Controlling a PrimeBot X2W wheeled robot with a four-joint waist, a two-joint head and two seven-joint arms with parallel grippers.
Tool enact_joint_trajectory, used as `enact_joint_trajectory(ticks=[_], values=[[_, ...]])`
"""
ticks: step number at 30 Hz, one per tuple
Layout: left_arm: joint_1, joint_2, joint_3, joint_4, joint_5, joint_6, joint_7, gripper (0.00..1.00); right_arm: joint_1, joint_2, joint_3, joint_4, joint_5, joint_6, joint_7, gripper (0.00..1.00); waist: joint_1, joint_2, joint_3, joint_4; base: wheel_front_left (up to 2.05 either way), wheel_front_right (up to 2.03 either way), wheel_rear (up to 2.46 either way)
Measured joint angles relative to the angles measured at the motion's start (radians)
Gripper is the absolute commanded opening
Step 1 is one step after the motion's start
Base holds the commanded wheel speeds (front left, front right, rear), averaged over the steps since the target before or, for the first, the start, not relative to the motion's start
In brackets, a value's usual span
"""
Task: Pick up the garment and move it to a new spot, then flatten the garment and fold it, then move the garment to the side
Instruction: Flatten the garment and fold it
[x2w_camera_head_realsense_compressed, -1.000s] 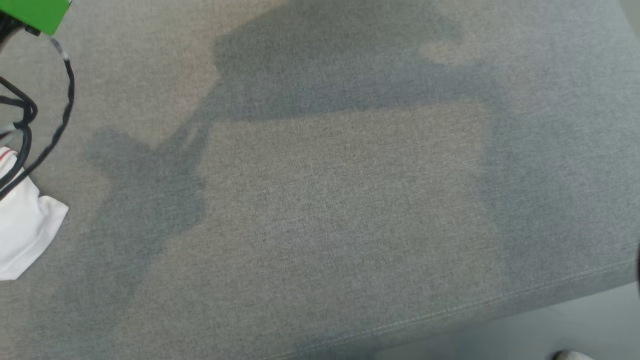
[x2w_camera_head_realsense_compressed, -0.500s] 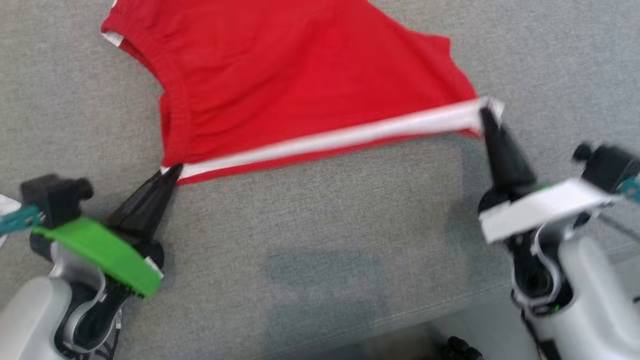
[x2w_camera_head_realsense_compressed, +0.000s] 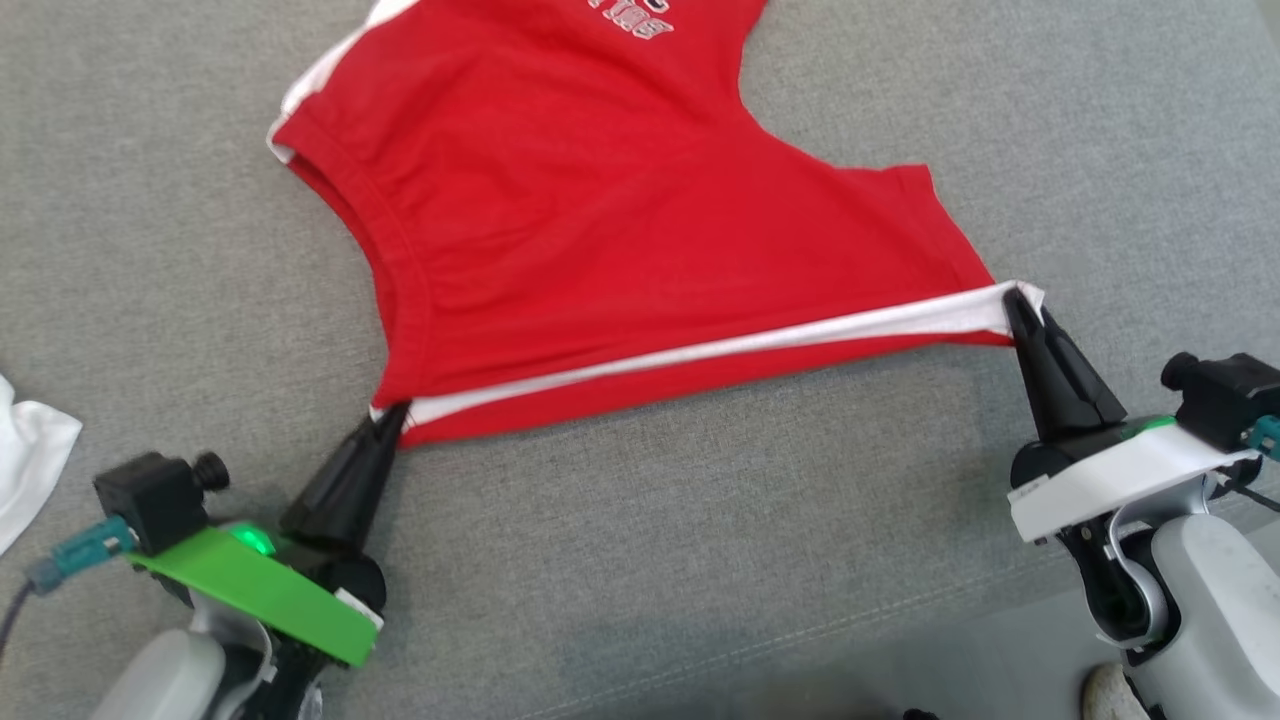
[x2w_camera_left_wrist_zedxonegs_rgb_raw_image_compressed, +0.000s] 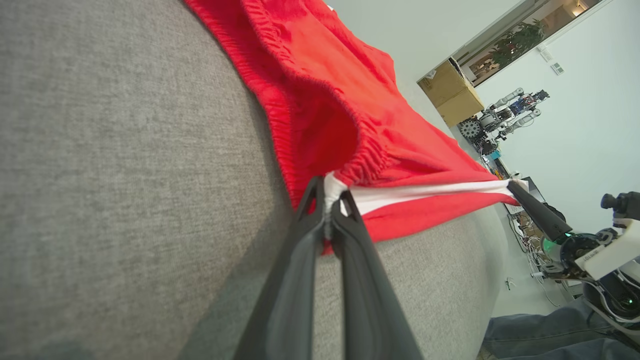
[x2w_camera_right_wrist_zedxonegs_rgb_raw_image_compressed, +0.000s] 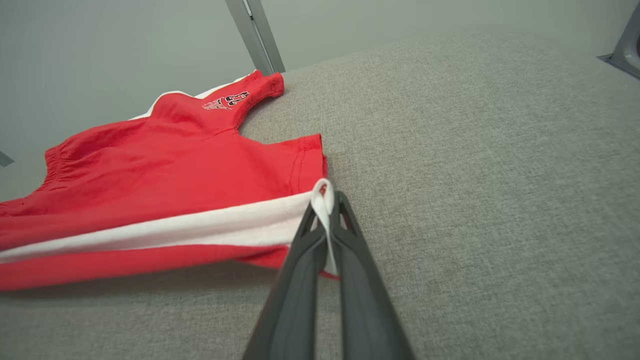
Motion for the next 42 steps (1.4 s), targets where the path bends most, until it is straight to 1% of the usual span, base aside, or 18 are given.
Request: enact_joint_trajectory(ticks=[2,3,11,12,13,16,17,18,19,20,21,22,24,25,26,33,38,42], values=[[0.02,-0.006,-0.022,0.018,0.0,-0.001,-0.009,0.0,0.009,-0.019,0.01,0.025,-0.043,0.0,-0.002,0.0,0.0,0.0,-0.018,0.007,0.0,0.0,0.0],[0.028,-0.012,-0.028,0.026,0.003,-0.005,-0.01,0.0,0.015,-0.021,0.013,0.039,-0.047,-0.001,-0.002,0.0,0.0,0.0,-0.027,0.011,0.0,0.0,0.0],[0.042,-0.068,-0.086,0.131,-0.006,-0.008,-0.018,0.0,0.072,-0.027,0.07,0.16,-0.111,-0.02,-0.002,0.0,0.0,0.0,-0.08,0.071,0.0,0.0,0.0],[0.042,-0.079,-0.089,0.142,-0.014,-0.008,-0.018,0.09,0.074,-0.026,0.077,0.169,-0.116,-0.02,-0.002,0.0,0.0,0.0,-0.086,0.079,0.0,0.0,0.0],[0.042,-0.089,-0.09,0.149,-0.023,-0.008,-0.018,0.13,0.074,-0.023,0.084,0.176,-0.118,-0.02,-0.003,0.0,0.0,0.0,-0.093,0.087,0.0,0.0,0.0],[0.04,-0.114,-0.1,0.174,-0.037,-0.008,-0.019,0.31,0.072,-0.005,0.102,0.187,-0.132,-0.021,-0.004,0.1,0.0,0.0,-0.112,0.108,0.0,0.0,0.0],[0.038,-0.122,-0.104,0.18,-0.048,-0.008,-0.019,0.45,0.071,-0.001,0.112,0.19,-0.142,-0.02,-0.004,0.19,0.0,0.0,-0.118,0.114,0.0,0.0,0.0],[0.036,-0.126,-0.112,0.186,-0.055,-0.008,-0.018,0.48,0.07,0.001,0.121,0.193,-0.153,-0.02,-0.008,0.22,0.0,0.0,-0.124,0.119,0.0,0.0,0.0],[0.035,-0.133,-0.118,0.194,-0.056,-0.008,-0.018,0.68,0.066,0.003,0.13,0.196,-0.16,-0.019,-0.011,0.28,0.0,0.0,-0.129,0.124,0.0,0.0,0.0],[0.035,-0.144,-0.121,0.203,-0.06,-0.008,-0.018,0.79,0.059,0.004,0.142,0.201,-0.168,-0.019,-0.011,0.31,0.0,0.0,-0.134,0.128,0.0,0.0,0.0],[0.033,-0.151,-0.127,0.209,-0.063,-0.008,-0.017,0.97,0.049,0.006,0.152,0.205,-0.176,-0.018,-0.011,0.36,0.0,0.0,-0.139,0.131,0.0,0.0,0.0],[0.03,-0.154,-0.137,0.211,-0.063,-0.008,-0.015,1.0,0.041,0.008,0.161,0.205,-0.184,-0.017,-0.011,0.44,0.0,0.0,-0.143,0.133,0.0,0.0,0.0],[0.015,-0.169,-0.162,0.222,-0.064,-0.008,0.005,1.0,0.025,0.014,0.175,0.208,-0.197,-0.013,-0.011,0.49,0.0,0.0,-0.149,0.137,0.0,0.0,0.0],[0.008,-0.175,-0.174,0.231,-0.064,-0.008,0.01,1.0,0.021,0.017,0.182,0.212,-0.207,-0.013,-0.011,0.59,0.0,0.0,-0.152,0.138,0.0,0.0,0.0],[-0.003,-0.179,-0.185,0.24,-0.064,-0.008,0.016,1.0,0.021,0.019,0.191,0.218,-0.219,-0.013,-0.011,0.76,0.0,0.0,-0.159,0.139,0.0,0.0,0.0],[-0.004,-0.168,-0.194,0.27,-0.063,-0.01,0.019,1.0,0.022,0.003,0.198,0.229,-0.231,-0.01,-0.012,1.0,0.0,0.0,-0.177,0.137,0.0,0.0,0.0],[0.001,-0.127,-0.183,0.283,-0.067,-0.01,0.008,1.0,0.033,-0.01,0.197,0.24,-0.239,-0.012,-0.012,1.0,0.0,0.0,-0.191,0.124,0.0,0.0,0.0],[0.005,-0.101,-0.187,0.285,-0.073,-0.01,0.008,1.0,0.034,-0.033,0.18,0.245,-0.241,-0.021,-0.012,1.0,0.0,0.0,-0.205,0.114,0.0,0.0,0.0]])
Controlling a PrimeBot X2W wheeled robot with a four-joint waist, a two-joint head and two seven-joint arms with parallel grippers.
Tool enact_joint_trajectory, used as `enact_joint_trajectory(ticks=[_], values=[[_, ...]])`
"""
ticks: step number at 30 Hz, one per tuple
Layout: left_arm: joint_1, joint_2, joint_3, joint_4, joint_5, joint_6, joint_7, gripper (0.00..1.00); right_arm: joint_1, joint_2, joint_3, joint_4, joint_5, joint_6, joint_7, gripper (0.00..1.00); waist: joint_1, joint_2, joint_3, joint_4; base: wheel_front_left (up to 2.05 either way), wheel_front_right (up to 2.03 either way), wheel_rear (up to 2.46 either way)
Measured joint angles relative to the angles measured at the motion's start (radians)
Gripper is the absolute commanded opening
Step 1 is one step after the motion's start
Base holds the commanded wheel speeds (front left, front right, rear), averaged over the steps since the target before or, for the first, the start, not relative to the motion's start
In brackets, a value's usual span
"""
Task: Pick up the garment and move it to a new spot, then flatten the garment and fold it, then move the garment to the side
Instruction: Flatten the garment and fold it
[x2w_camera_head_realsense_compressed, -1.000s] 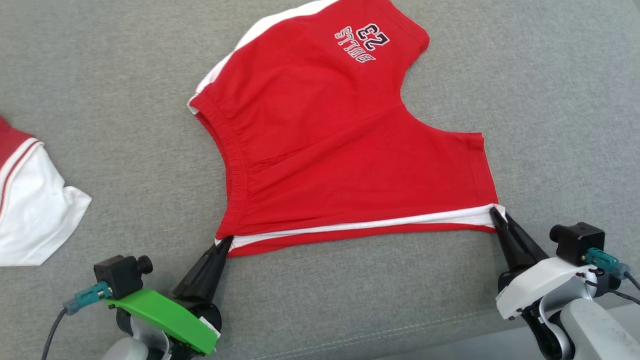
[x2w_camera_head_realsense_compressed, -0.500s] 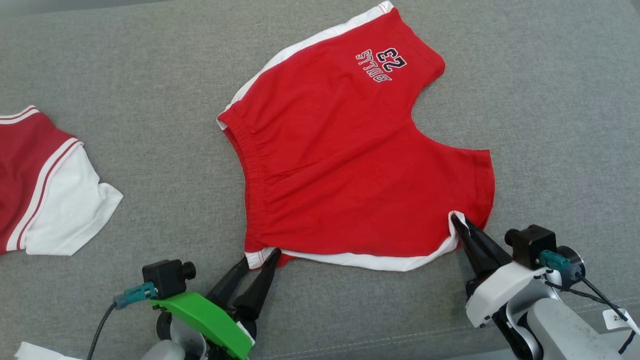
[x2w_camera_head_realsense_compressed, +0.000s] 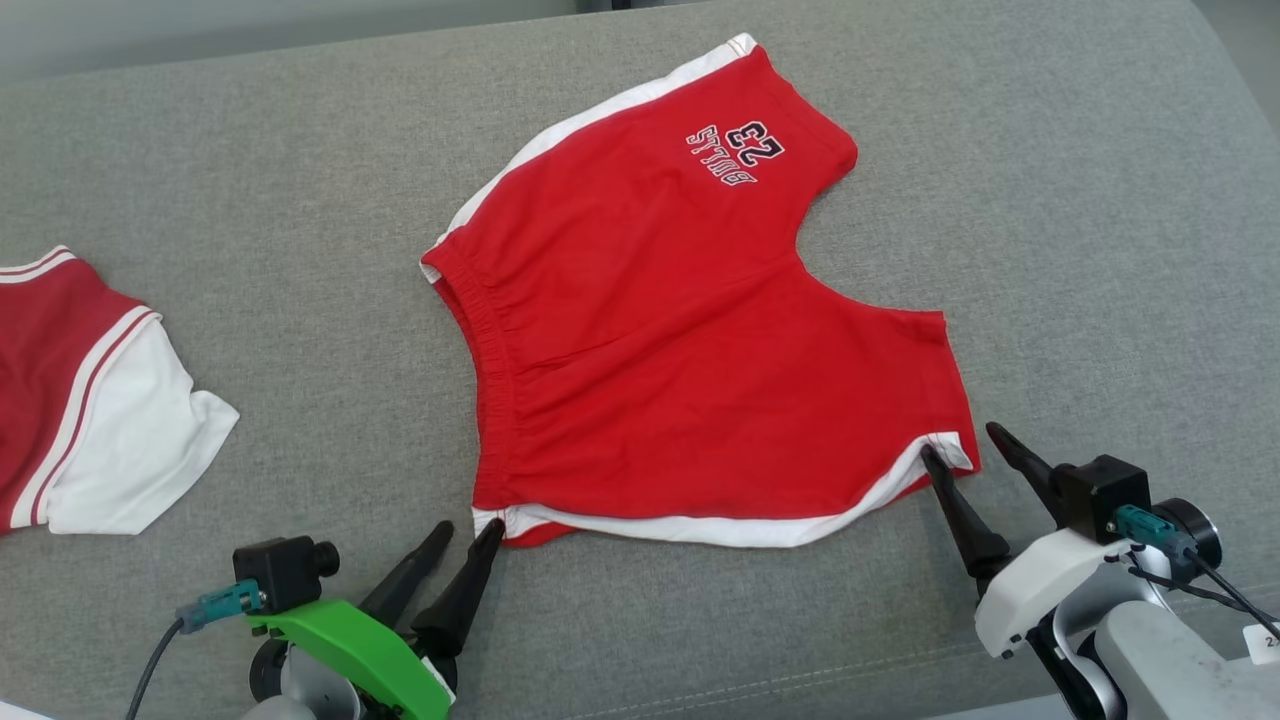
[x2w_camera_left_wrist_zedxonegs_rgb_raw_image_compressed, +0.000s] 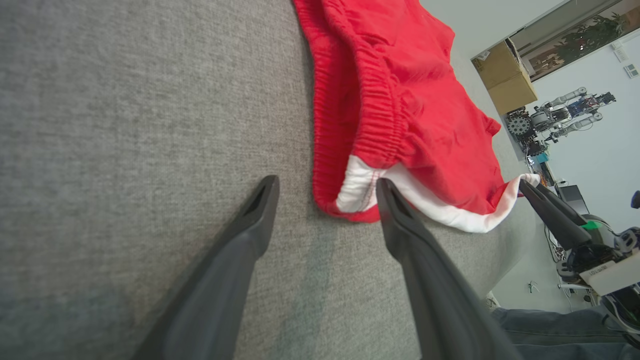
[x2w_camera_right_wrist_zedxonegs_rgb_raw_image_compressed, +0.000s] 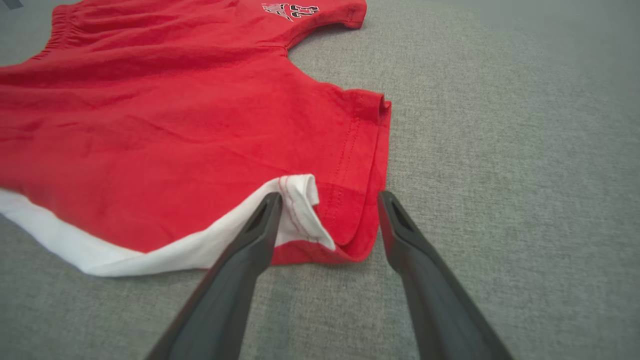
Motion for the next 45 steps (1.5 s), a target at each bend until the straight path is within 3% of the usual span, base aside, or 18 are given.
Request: enact_joint_trajectory(ticks=[7,16,25,33,39,45], values=[[0.017,0.033,-0.005,-0.019,-0.001,0.0,-0.021,1.0,0.057,-0.016,-0.033,-0.002,0.007,-0.021,-0.002,1.0,0.0,0.0,-0.031,0.001,0.0,0.0,0.0],[0.074,0.101,0.067,-0.032,0.021,0.0,-0.08,1.0,0.147,-0.033,-0.096,-0.072,0.023,-0.076,-0.01,1.0,0.0,0.0,-0.094,0.006,0.0,0.0,0.0],[0.149,0.14,0.137,-0.076,0.056,0.009,-0.105,1.0,0.248,-0.046,-0.105,-0.125,0.02,-0.087,-0.017,1.0,0.0,0.0,-0.17,-0.005,0.0,0.0,0.0],[0.226,0.14,0.173,-0.097,0.111,0.061,-0.106,1.0,0.293,-0.056,-0.148,-0.192,0.012,-0.107,-0.019,1.0,0.0,0.0,-0.236,-0.022,0.0,0.0,0.0],[0.23,0.14,0.272,-0.154,0.198,0.107,-0.106,1.0,0.28,-0.056,-0.141,-0.246,-0.02,-0.104,-0.021,1.0,0.0,0.0,-0.246,-0.023,0.0,0.0,0.0],[0.23,0.102,0.299,-0.184,0.262,0.127,-0.106,1.0,0.247,-0.035,-0.125,-0.254,-0.035,-0.094,-0.021,1.0,0.0,0.0,-0.242,0.001,0.0,0.0,0.0]])
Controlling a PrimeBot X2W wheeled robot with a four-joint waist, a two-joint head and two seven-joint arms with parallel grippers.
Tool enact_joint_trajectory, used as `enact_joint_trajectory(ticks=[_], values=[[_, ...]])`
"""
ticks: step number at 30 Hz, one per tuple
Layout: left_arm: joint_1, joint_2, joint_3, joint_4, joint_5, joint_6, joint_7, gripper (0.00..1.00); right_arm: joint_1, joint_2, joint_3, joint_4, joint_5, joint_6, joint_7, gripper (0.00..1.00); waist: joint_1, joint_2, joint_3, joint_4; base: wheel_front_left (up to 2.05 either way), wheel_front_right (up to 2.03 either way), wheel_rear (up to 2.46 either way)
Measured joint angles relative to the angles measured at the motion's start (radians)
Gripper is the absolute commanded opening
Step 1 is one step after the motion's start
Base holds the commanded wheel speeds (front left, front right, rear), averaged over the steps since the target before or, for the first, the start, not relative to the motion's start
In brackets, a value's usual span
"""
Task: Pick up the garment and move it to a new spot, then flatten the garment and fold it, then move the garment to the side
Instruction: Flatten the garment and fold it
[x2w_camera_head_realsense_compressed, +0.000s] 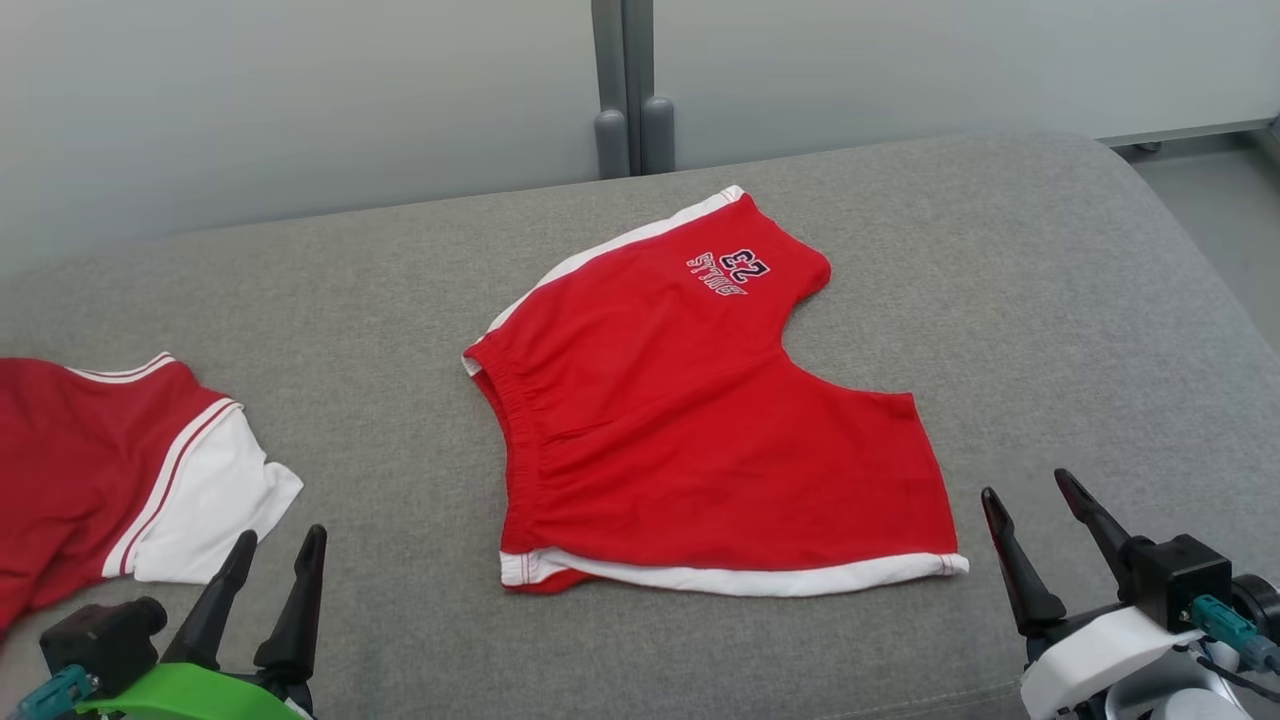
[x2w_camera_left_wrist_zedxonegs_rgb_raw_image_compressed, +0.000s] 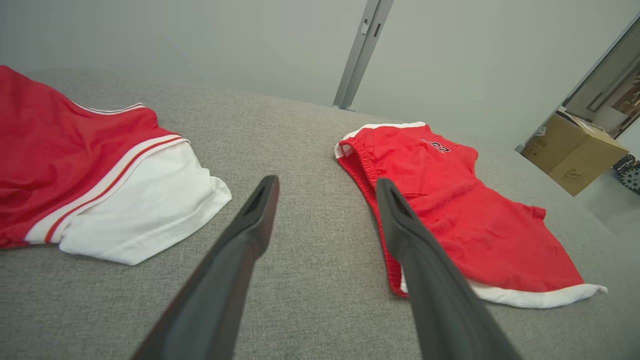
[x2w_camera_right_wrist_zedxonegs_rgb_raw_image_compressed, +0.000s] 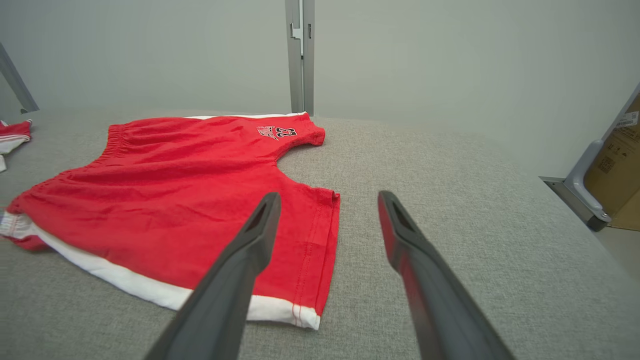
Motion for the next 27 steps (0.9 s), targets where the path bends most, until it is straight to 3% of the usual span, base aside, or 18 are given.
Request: enact_joint_trajectory(ticks=[18,27], values=[[0.013,-0.066,0.043,-0.026,0.081,0.013,0.0,1.0,-0.047,0.015,-0.031,0.008,-0.009,0.0,0.0,1.0,0.0,0.0,0.03,0.122,0.0,0.0,0.0],[0.017,-0.108,0.066,-0.022,0.114,0.007,0.0,1.0,-0.05,0.035,-0.013,0.039,-0.01,0.018,0.0,1.0,0.0,0.0,0.027,0.134,0.0,0.0,0.0]])
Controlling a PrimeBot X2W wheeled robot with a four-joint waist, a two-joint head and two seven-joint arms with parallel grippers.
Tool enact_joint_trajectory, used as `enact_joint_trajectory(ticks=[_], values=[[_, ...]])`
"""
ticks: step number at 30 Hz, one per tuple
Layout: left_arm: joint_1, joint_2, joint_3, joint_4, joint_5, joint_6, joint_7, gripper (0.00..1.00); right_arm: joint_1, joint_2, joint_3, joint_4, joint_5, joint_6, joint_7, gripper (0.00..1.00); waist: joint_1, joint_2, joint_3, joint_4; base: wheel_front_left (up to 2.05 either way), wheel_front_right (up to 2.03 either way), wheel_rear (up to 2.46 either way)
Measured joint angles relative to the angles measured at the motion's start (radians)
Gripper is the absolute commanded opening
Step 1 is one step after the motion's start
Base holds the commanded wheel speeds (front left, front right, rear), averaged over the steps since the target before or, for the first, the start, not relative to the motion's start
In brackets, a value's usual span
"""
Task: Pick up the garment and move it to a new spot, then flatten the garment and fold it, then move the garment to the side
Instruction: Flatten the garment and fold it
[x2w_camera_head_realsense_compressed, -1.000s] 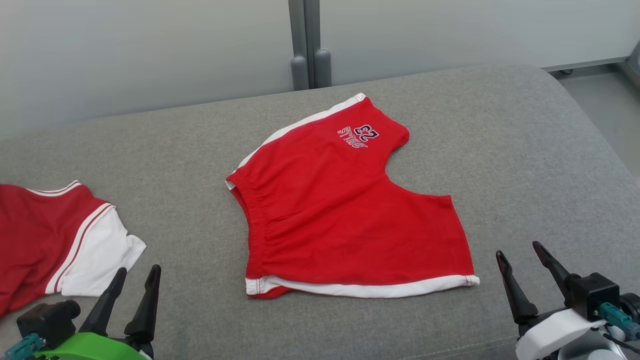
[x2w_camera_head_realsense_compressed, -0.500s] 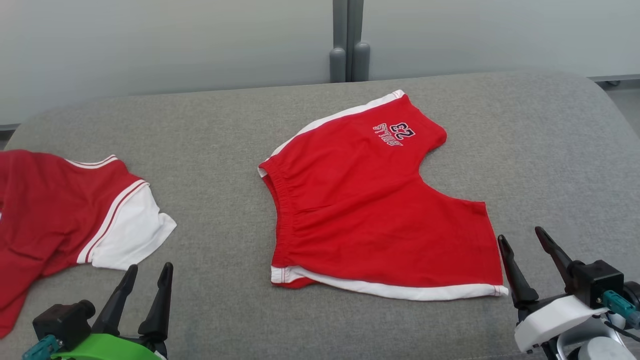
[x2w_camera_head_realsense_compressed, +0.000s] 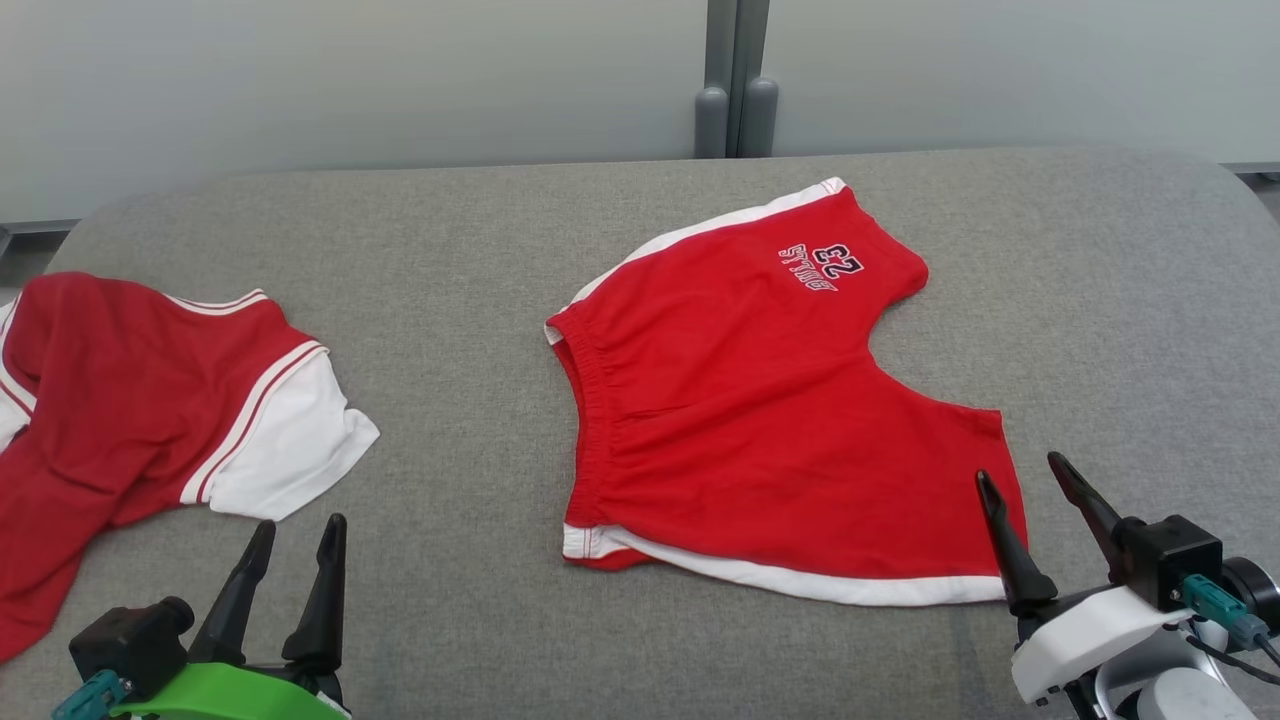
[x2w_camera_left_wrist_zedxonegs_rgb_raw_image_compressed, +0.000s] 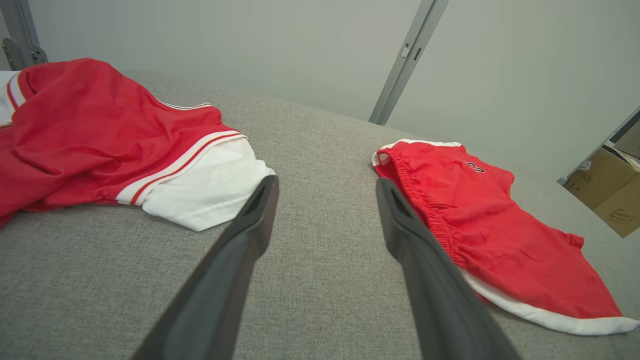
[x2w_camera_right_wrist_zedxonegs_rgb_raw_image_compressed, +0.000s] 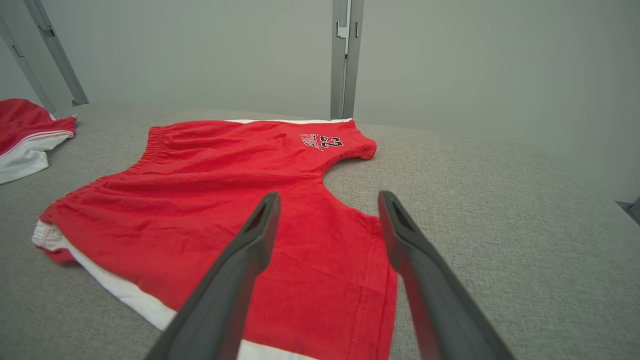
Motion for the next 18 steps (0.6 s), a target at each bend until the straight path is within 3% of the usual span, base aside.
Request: enact_joint_trajectory(ticks=[10,18], values=[[0.019,-0.01,-0.002,0.027,0.015,-0.02,0.0,1.0,-0.001,0.005,-0.001,0.014,-0.007,0.008,0.0,1.0,0.0,0.0,-0.008,-0.009,0.0,0.0,0.0],[0.047,-0.038,-0.107,0.04,0.015,-0.08,0.002,1.0,0.025,0.004,0.006,0.034,-0.007,0.017,0.0,1.0,0.0,0.0,0.021,-0.017,0.0,0.0,0.0]])
